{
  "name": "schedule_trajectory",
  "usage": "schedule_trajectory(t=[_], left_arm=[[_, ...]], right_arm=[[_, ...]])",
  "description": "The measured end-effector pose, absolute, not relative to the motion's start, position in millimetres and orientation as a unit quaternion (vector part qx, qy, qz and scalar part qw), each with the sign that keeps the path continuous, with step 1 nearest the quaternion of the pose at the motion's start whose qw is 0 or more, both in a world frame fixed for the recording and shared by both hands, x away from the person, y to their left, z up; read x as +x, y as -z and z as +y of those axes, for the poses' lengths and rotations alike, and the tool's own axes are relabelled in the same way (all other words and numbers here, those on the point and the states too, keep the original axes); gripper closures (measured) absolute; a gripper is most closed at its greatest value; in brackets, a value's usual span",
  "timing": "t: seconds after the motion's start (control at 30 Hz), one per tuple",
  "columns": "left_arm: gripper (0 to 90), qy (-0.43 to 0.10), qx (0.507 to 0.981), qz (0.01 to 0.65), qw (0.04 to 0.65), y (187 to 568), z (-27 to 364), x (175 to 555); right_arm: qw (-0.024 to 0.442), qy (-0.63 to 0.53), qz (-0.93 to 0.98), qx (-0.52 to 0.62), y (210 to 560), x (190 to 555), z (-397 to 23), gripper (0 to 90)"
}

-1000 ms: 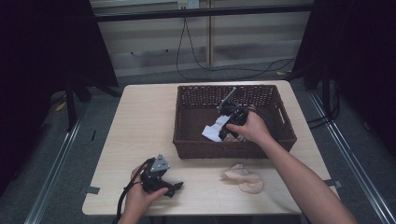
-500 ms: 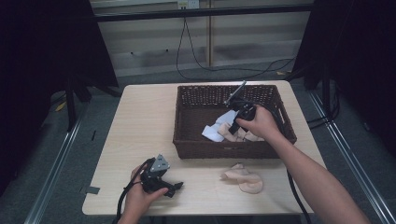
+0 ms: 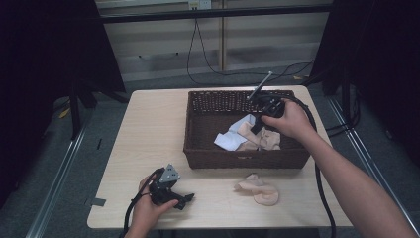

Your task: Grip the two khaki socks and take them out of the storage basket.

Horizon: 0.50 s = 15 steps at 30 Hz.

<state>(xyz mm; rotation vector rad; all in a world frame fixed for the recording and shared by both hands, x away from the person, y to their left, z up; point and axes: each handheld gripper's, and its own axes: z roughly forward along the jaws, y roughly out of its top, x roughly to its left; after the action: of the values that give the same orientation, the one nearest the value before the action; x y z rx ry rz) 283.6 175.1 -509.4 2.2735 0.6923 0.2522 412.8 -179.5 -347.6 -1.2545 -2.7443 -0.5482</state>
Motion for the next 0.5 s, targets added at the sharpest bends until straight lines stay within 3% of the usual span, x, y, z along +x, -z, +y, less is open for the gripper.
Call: schedule_trajectory(t=[0.5], left_arm=[[0.6, -0.097, 0.885, 0.27, 0.367, 509.2, 175.2, 283.5]], right_arm=[[0.036, 0.176, -0.901, -0.396, 306.8, 405.6, -194.4, 87.0]])
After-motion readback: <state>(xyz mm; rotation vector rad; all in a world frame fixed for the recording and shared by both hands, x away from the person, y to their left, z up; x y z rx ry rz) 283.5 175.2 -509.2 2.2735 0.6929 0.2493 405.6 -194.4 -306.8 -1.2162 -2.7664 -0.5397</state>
